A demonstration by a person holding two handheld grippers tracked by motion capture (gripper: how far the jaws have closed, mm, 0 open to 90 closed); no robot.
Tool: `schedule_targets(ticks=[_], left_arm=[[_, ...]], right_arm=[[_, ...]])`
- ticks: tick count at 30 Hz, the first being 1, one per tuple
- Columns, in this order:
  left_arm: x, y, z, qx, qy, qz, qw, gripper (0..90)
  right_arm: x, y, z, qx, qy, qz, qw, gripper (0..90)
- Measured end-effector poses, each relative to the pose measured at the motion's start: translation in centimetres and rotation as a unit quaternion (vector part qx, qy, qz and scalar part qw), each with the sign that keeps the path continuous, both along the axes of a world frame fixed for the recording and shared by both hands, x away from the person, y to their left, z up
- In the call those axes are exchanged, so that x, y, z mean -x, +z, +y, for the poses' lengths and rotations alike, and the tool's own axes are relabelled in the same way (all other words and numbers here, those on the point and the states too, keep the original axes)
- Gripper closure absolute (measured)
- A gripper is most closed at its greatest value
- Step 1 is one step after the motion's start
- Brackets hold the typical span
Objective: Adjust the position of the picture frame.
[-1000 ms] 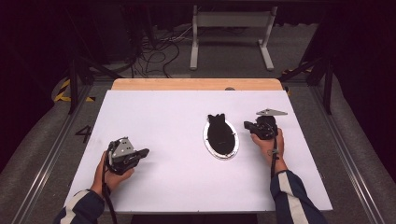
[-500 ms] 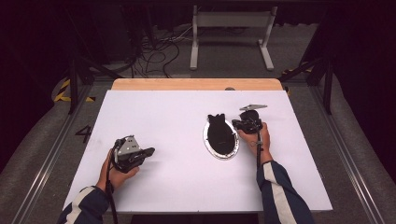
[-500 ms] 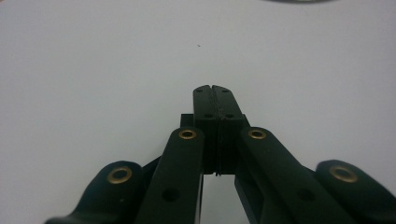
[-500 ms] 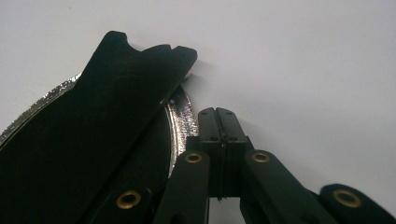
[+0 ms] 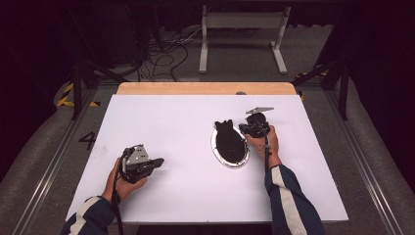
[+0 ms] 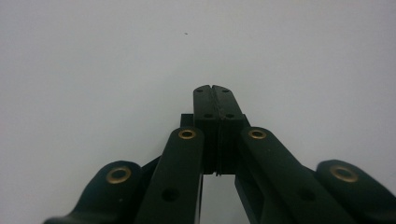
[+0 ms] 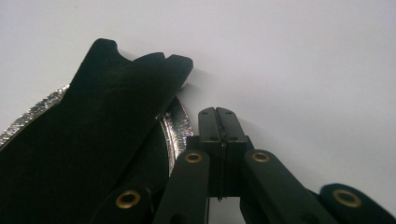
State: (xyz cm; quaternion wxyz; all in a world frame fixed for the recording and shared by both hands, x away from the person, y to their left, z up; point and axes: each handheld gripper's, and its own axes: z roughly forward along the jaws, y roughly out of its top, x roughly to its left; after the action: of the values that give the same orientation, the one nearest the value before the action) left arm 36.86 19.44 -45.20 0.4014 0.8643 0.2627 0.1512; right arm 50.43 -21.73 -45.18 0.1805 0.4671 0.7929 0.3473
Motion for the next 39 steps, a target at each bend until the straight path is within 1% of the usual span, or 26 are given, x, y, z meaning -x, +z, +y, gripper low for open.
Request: schedule_targets(ticks=[2, 3, 5, 6, 8, 12, 14, 17, 18, 19, 23, 26, 27, 28, 29, 31, 32, 33, 35, 36, 37, 38, 39], left_arm=[[0.0, 0.0, 0.0, -0.001, 0.0, -0.001, 1.0, 89.7], [0.0, 0.0, 0.0, 0.0, -0.001, -0.002, 1.0, 89.8], [0.0, 0.1, 0.0, 0.0, -0.001, -0.003, 1.0, 89.8], [0.0, 0.0, 0.0, 0.0, -0.001, -0.002, 1.0, 89.7], [0.0, 0.0, 0.0, 0.001, -0.001, 0.0, 1.0, 89.8], [0.0, 0.0, -0.2, 0.001, -0.004, 0.001, 1.0, 89.8], [0.0, 0.0, -0.3, -0.002, -0.006, 0.001, 1.0, 89.7], [0.0, 0.0, -0.5, 0.001, -0.008, 0.002, 1.0, 89.8], [-0.1, 0.0, -0.5, 0.0, -0.009, 0.002, 1.0, 89.8], [-0.2, 0.0, -0.6, 0.002, -0.009, 0.003, 1.0, 89.7], [-0.3, 0.2, -0.8, 0.003, -0.011, 0.001, 0.9999, 89.7], [-0.4, 0.2, -1.2, 0.005, -0.012, 0.002, 0.9999, 89.7], [-0.5, 0.3, -1.5, 0.006, -0.015, 0.002, 0.9999, 89.7], [-0.6, 0.4, -2.0, 0.006, -0.017, 0.001, 0.9998, 89.6], [-0.7, 0.5, -2.3, 0.006, -0.018, 0.0, 0.9998, 89.5], [-0.9, 0.7, -2.9, 0.006, -0.022, -0.005, 0.9997, 89.6], [-1.1, 0.8, -3.3, 0.004, -0.023, -0.006, 0.9997, 89.5], [-1.3, 0.9, -3.5, 0.005, -0.024, -0.007, 0.9997, 89.4], [-1.7, 1.1, -4.0, 0.011, -0.022, -0.01, 0.9997, 89.5], [-1.7, 1.1, -4.0, 0.011, -0.022, -0.01, 0.9997, 89.5], [-2.3, 1.3, -4.5, 0.019, -0.021, -0.01, 0.9995, 89.6], [-2.6, 1.4, -4.8, 0.019, -0.021, -0.011, 0.9995, 89.6], [-2.8, 1.4, -5.0, 0.021, -0.02, -0.01, 0.9995, 89.5]], right_arm=[[0.0, 0.0, 0.2, 0.002, 0.004, -0.002, 1.0, 90.0], [0.0, -0.1, 0.9, 0.005, 0.018, -0.005, 0.9998, 90.0], [0.0, -0.1, 1.1, 0.003, 0.022, -0.004, 0.9997, 90.0], [0.1, -0.1, 1.7, 0.006, 0.035, -0.004, 0.9994, 90.0], [0.2, -0.1, 1.8, 0.007, 0.039, -0.004, 0.9992, 90.0], [0.3, -0.1, 2.4, -0.002, 0.069, 0.007, 0.9976, 90.0], [0.5, -0.1, 2.8, -0.002, 0.078, 0.012, 0.9969, 90.0], [0.8, -0.1, 3.6, -0.007, 0.103, 0.015, 0.9945, 90.0], [0.8, -0.1, 3.6, -0.007, 0.103, 0.015, 0.9945, 90.0], [1.1, -0.1, 4.3, -0.006, 0.12, 0.016, 0.9926, 90.0], [1.8, -0.2, 5.6, -0.007, 0.149, 0.018, 0.9887, 90.0], [2.6, -0.3, 6.6, -0.01, 0.167, 0.018, 0.9858, 90.0], [2.6, -0.3, 6.6, -0.01, 0.167, 0.018, 0.9858, 90.0], [3.5, -0.4, 7.3, -0.005, 0.176, 0.01, 0.9842, 90.0], [3.7, -0.3, 7.5, -0.002, 0.176, 0.008, 0.9844, 90.0], [4.4, -0.1, 7.9, 0.018, 0.165, -0.005, 0.9861, 90.0], [4.9, 0.1, 7.9, 0.025, 0.163, -0.011, 0.9863, 90.0], [5.4, 0.4, 7.8, 0.021, 0.167, -0.018, 0.9855, 90.0], [6.7, 1.3, 7.2, 0.009, 0.166, -0.036, 0.9855, 90.0], [6.7, 1.3, 7.2, 0.009, 0.166, -0.036, 0.9855, 90.0], [8.3, 2.1, 6.3, -0.005, 0.172, -0.046, 0.984, 90.0], [9.2, 2.3, 6.0, -0.003, 0.174, -0.048, 0.9836, 90.0], [10.1, 2.4, 5.6, 0.005, 0.176, -0.051, 0.9831, 90.0]])
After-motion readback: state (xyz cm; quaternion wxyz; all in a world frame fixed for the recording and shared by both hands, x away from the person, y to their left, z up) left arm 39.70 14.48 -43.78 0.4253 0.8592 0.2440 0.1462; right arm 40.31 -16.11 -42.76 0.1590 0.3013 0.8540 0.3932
